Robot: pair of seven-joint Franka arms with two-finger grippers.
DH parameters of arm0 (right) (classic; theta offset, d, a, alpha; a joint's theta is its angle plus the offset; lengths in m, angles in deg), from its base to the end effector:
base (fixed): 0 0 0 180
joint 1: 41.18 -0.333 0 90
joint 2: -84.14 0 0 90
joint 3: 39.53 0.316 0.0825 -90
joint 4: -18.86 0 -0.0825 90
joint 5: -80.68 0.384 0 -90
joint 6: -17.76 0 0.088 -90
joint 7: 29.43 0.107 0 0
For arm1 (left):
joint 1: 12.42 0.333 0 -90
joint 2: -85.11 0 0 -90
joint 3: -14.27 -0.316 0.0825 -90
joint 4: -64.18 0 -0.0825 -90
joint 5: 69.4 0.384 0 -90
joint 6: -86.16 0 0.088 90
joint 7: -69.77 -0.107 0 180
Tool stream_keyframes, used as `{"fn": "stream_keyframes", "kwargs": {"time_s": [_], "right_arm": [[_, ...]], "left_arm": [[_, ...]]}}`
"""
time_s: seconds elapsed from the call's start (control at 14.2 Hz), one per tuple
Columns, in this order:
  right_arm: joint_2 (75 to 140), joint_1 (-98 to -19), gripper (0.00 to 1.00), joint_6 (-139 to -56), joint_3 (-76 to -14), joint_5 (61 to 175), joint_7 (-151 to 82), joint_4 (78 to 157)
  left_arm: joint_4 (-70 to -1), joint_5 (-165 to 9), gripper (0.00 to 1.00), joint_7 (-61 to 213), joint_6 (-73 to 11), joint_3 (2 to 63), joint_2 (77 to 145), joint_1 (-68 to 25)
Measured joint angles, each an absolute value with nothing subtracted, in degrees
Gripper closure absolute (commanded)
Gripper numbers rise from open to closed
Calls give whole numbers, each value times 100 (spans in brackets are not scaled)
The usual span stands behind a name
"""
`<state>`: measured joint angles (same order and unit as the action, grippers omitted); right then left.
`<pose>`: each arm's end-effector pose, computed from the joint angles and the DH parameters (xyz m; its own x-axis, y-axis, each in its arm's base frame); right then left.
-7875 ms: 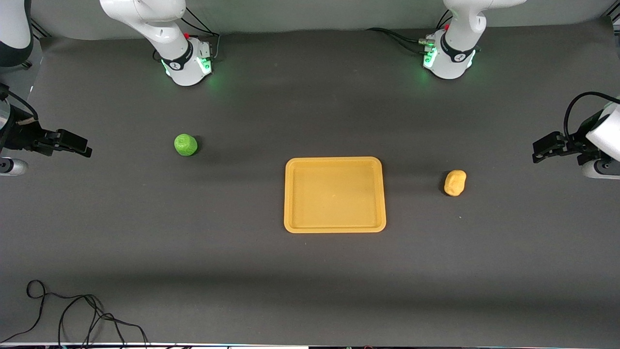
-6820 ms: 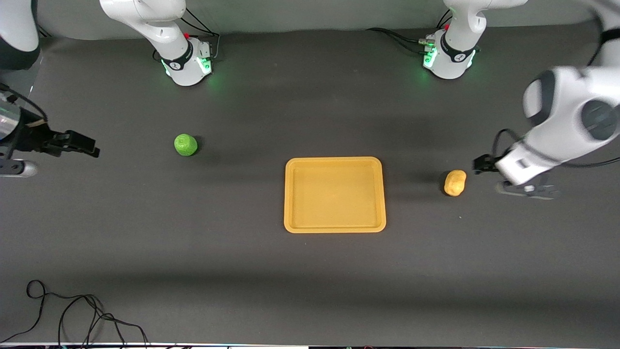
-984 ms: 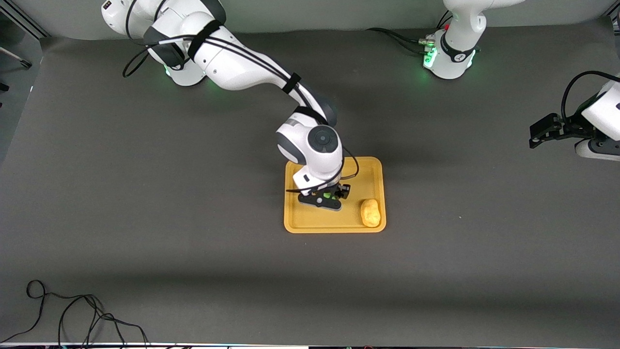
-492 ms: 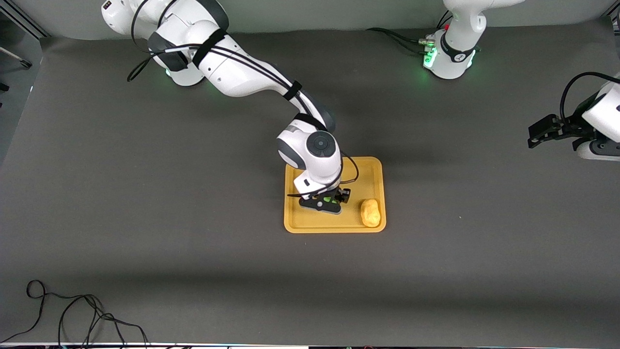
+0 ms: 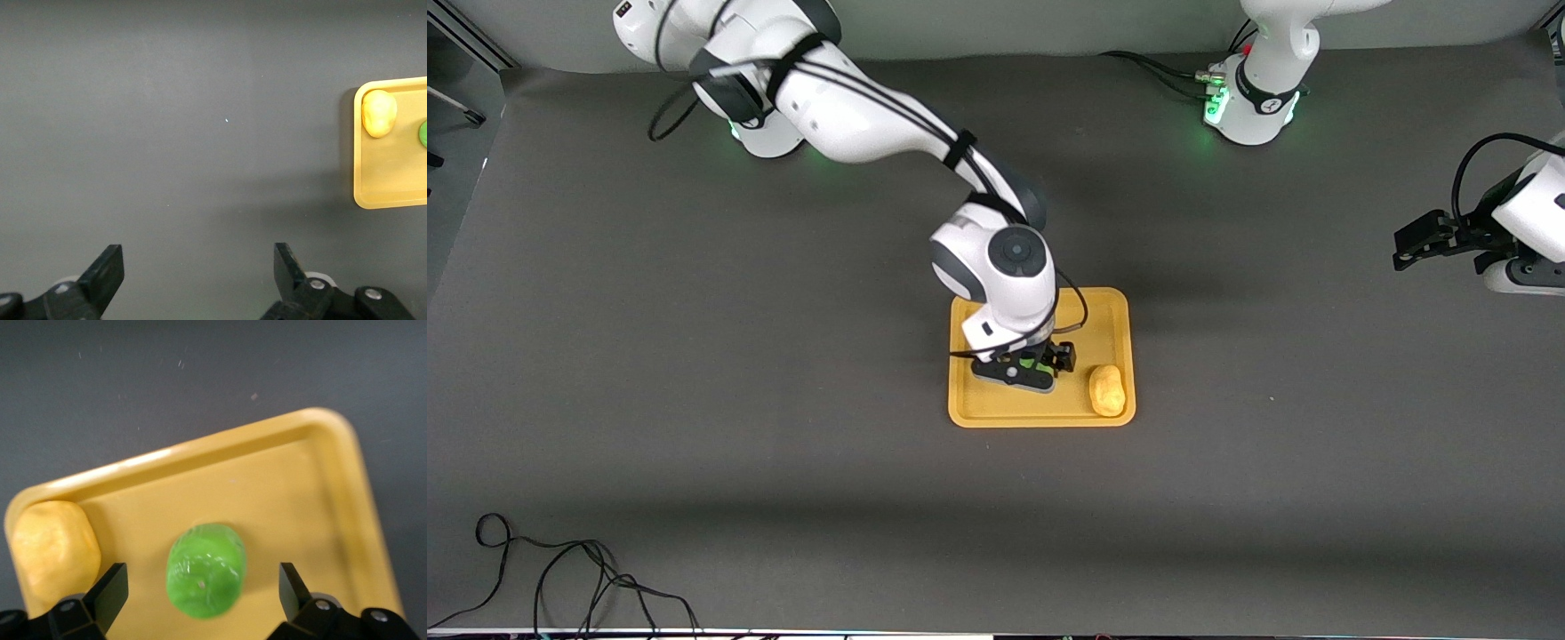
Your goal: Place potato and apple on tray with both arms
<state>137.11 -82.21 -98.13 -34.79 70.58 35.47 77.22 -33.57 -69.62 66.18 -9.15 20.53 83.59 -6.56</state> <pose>0.5720 0.5395 0.2965 0.9479 -0.2940 0.1227 -0.2925 -0.9558 -0.0306 0.5511 -0.0049 0.5829 0.9975 -0.0691 -0.0161 -0.0691 -0.9976 0.0019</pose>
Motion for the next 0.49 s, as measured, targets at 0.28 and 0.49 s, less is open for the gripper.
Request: {"fn": "stream_keyframes", "kwargs": {"time_s": [0.28, 0.49], "right_arm": [[12299, -7880, 0, -8019, -3477, 7064, 3153, 7778], [11178, -7363, 0, -7472, -3489, 7369, 2147, 8511]], "left_arm": [[-3363, -6962, 0, 6618, -917, 2048, 8365, -652], [-3363, -6962, 0, 6618, -917, 2057, 8366, -658]]}}
